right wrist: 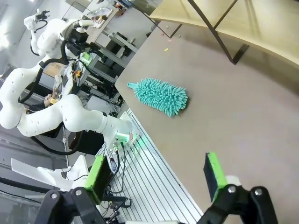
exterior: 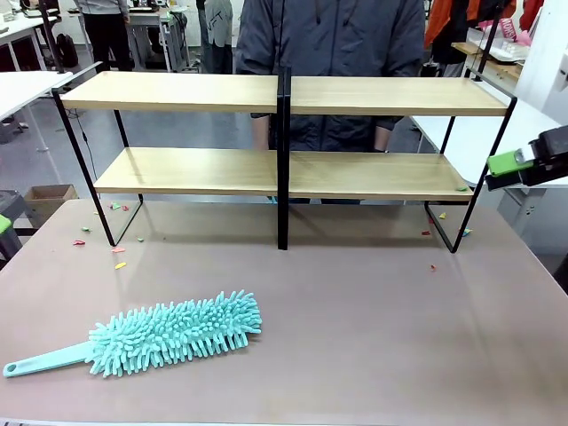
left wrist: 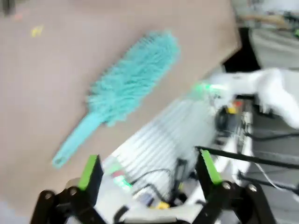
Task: Clean the shelves.
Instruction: Place the Duster on the table.
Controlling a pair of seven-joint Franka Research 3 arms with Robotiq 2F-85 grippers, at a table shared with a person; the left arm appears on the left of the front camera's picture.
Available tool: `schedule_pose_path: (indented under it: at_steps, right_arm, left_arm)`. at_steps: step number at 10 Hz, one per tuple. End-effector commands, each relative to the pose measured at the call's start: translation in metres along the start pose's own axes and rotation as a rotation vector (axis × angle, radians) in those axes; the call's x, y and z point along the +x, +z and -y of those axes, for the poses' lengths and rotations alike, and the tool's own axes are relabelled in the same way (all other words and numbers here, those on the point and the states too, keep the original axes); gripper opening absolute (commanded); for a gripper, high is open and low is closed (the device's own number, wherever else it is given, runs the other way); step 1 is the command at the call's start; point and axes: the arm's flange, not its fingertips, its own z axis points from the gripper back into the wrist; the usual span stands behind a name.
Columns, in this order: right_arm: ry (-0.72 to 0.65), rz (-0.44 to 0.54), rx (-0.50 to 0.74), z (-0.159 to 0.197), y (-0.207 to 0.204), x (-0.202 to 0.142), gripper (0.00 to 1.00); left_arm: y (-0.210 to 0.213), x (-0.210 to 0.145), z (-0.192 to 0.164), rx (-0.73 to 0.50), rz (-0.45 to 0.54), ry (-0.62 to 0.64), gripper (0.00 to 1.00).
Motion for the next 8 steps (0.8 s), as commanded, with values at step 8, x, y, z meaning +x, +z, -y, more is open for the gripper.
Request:
schedule_pose_path:
  at_steps: [8]
  right_arm:
    - [0.025,0.018,0.023,0.001,-0.002,0.005,1.00]
  left_arm:
    - [0.001,-0.003,-0.001,-0.147,0.056,-0.011,1.00]
